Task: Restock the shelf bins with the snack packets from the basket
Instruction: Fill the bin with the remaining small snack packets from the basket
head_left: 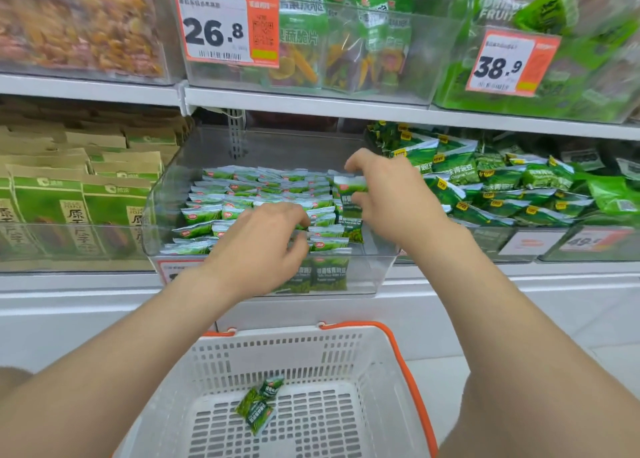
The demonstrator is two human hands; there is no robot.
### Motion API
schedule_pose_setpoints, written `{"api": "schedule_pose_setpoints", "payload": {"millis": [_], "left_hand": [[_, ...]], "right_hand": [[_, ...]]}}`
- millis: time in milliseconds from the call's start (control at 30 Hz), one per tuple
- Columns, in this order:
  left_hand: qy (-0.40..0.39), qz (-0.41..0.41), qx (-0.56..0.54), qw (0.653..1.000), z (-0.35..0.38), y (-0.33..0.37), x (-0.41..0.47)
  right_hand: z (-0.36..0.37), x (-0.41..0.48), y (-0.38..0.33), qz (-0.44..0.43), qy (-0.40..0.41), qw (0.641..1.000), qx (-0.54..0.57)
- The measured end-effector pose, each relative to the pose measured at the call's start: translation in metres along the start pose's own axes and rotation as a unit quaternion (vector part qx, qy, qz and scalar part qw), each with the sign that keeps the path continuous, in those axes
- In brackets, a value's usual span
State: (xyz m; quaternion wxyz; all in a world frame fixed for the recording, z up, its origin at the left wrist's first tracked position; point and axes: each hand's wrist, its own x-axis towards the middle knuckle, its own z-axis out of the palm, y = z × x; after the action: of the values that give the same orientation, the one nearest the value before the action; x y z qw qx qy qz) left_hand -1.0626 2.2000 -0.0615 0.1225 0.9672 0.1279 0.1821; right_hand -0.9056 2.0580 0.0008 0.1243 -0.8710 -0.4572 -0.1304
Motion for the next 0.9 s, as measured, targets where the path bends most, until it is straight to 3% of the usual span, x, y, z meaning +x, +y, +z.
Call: {"api": "schedule_pose_setpoints", "payload": {"millis": [167,367,467,600,900], "left_hand": [[-0.089,0.038,0.081,0.992,-0.001,-0.005,0.006],[-0.175,0.017,0.051,0.983,-0.005,-0.009,0.014],[-0.185,0.008,0.055,0.981,-0.003,-0.011,0.015],[-0.205,-0.005,0.053,0.977,-0.001,-0.012,0.016],[-0.206,0.01,0.043,0.978,0.006,-0.018,0.016]], "right_hand": [[0.011,0.01,-0.016,0.021,-0.106,0.989,-0.103],[0.042,0.025,-0.019,0.05,-0.199,0.975,-0.088],[0.044,0.033,-0.016,0.047,-0.175,0.978,-0.103],[0.052,0.044,-0.021,-0.008,-0.125,0.972,-0.2],[0.061,0.049,-0.014,0.045,-0.139,0.979,-0.145]]}}
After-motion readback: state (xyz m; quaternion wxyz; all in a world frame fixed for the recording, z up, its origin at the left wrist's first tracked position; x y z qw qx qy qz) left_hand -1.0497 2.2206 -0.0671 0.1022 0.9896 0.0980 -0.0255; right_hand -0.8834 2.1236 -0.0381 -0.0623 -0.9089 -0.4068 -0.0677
